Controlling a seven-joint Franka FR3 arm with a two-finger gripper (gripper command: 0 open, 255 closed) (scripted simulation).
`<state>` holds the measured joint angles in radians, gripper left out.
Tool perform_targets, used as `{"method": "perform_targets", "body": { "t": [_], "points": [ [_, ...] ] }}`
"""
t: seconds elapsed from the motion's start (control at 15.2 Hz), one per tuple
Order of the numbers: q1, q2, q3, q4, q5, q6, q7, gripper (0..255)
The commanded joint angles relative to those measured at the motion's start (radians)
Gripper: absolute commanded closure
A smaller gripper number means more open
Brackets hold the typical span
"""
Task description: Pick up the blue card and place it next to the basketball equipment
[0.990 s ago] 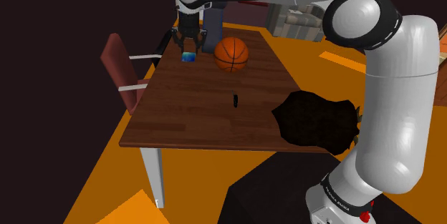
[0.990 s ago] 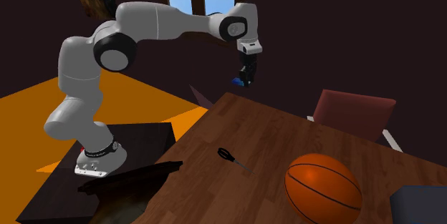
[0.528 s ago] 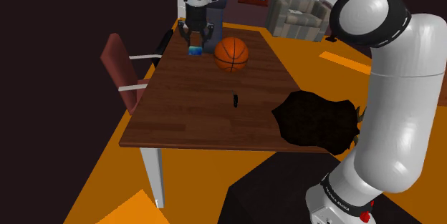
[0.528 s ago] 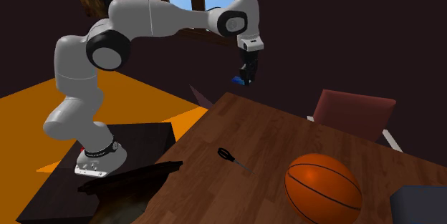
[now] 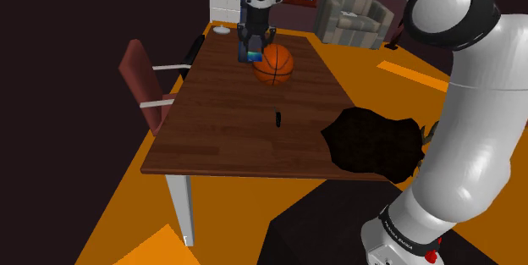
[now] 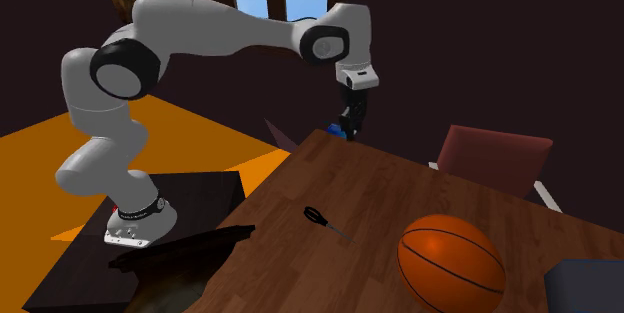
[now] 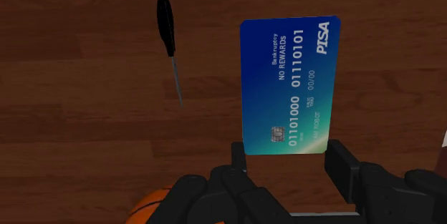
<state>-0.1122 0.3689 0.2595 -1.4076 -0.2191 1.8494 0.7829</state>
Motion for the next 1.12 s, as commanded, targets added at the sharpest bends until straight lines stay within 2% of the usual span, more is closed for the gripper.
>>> {"method": "perform_targets", "body": {
  "t": [0.0,0.53,1.06],
  "points": [
    [-0.036,-0.020,-0.011,-0.027,0.012,0.014,-0.046,255],
    [-0.157,-0.027,-0.059,-0.036,0.047,0.039,-0.218,255],
    [-0.269,0.031,-0.106,0.050,0.076,0.027,-0.387,255]
  ]
}}
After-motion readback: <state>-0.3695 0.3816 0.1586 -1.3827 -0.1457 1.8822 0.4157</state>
